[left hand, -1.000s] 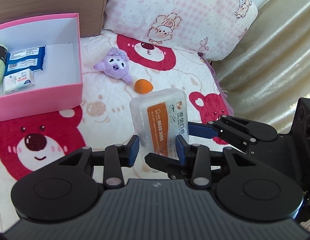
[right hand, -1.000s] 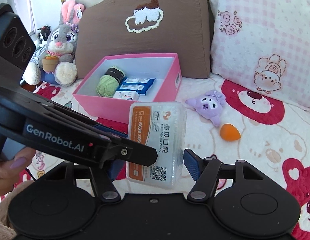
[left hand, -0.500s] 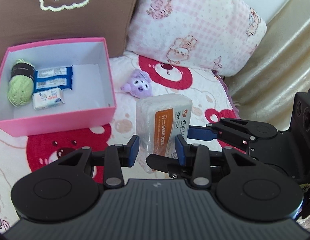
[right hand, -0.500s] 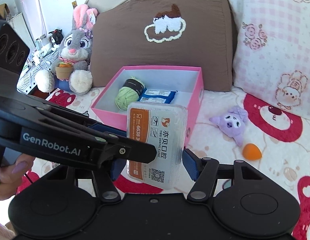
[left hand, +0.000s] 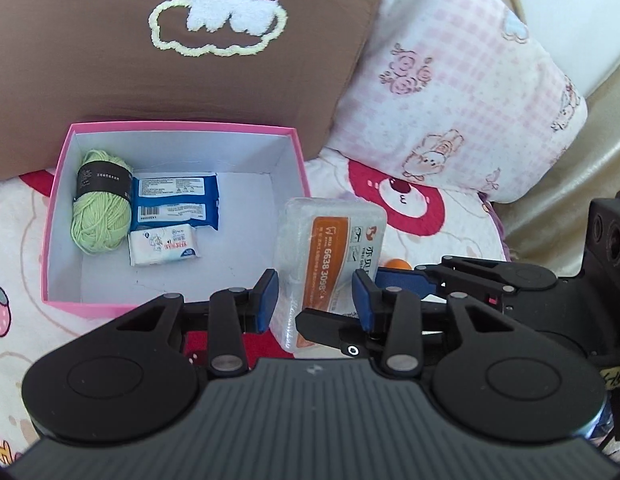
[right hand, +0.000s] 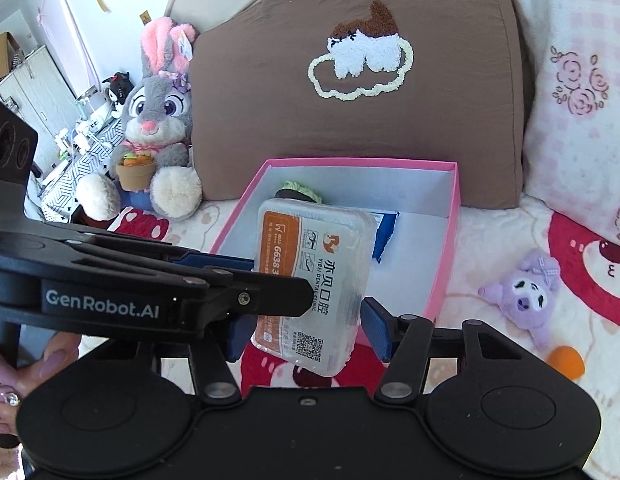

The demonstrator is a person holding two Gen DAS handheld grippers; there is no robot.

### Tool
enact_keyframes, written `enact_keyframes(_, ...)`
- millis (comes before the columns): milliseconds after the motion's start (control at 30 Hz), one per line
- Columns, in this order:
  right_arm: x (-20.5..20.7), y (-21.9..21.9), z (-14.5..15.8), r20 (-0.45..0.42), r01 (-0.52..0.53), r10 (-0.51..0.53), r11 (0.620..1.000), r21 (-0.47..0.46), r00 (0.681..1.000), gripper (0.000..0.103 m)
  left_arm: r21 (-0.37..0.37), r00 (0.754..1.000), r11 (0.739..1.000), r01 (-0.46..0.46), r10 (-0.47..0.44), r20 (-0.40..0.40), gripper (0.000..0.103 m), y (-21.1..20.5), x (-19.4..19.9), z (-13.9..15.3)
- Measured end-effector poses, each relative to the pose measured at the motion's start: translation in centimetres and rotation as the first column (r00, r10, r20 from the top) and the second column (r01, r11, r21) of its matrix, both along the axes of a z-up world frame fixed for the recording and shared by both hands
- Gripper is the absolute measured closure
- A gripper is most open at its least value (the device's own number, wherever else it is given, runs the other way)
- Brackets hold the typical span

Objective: Organize objects
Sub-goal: 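Lift the clear plastic box with the left gripper toward the pink box, then lower the plastic box into the pink box beside the wet-wipe pack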

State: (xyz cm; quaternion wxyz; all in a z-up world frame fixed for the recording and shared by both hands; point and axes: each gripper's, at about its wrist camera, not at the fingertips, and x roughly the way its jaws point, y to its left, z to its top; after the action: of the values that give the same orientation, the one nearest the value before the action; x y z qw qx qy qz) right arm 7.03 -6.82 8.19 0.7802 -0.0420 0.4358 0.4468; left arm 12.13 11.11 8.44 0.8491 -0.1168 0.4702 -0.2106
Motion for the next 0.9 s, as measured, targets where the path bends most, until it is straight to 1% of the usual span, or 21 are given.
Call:
enact_keyframes(67, 1.2, 1.2, -0.6, -0.004, 0.013, -0.013, 1.0, -0.015, 1.0, 0.041, -0.027, 0.999, 0.999, -0.031, 0.03, -0.028, 0.064, 0.6, 1.7, -1.0)
enact_keyframes(200, 3.4, 3.4, -2.3, -0.002, 0.039, -0.04, 0.997, -0.061, 0.999, 0.042, -0.061, 0.996, 0.997, -0.051, 0.047, -0.07, 0.064, 1.3, 5.3, -3.5)
enact_keyframes(300, 4.9, 4.9, -3.6, 0.02, 0.041, -0.039, 0.994, -0.101, 0.999, 0.044, -0.112, 0.99, 0.988, -0.106, 0.094, -0.106, 0.064, 2.1, 7.7, -5.7)
enact_keyframes(367, 5.9, 6.3, -4.7, 0.044, 0.03, -0.024, 0.988, -0.151, 0.999, 0.046, -0.126, 0.987, 0.986, -0.11, 0.094, -0.128, 0.062, 2.4, 9.4, -7.2)
enact_keyframes(467, 7.2, 8.1, -6.4, 0.069, 0.033, -0.02, 0.979, -0.201, 0.997, 0.047, -0.154, 0.978, 0.978, -0.143, 0.116, -0.17, 0.062, 2.9, 11.9, -9.5)
enact_keyframes(600, 8.7, 10.2, -8.4, 0.11, 0.033, -0.003, 0.962, -0.273, 0.994, 0.048, -0.188, 0.971, 0.97, -0.154, 0.113, -0.211, 0.062, 3.4, 14.7, -12.4)
enact_keyframes(667, 9.3, 10.9, -9.3, 0.101, 0.037, -0.007, 0.954, -0.299, 0.995, 0.048, -0.197, 0.965, 0.966, -0.167, 0.12, -0.231, 0.062, 3.6, 15.7, -13.6)
enact_keyframes(733, 9.6, 11.5, -10.0, 0.11, 0.046, -0.01, 0.945, -0.324, 0.994, 0.049, -0.198, 0.965, 0.967, -0.163, 0.115, -0.235, 0.061, 3.4, 16.4, -14.5)
enact_keyframes(833, 9.3, 12.5, -10.6, 0.169, 0.047, 0.019, 0.926, -0.375, 0.985, 0.049, -0.212, 0.964, 0.963, -0.164, 0.11, -0.242, 0.06, 3.1, 17.1, -15.3)
enact_keyframes(900, 9.3, 12.8, -10.7, 0.191, 0.045, 0.034, 0.919, -0.392, 0.981, 0.049, -0.217, 0.962, 0.961, -0.17, 0.114, -0.248, 0.06, 3.0, 17.6, -15.8)
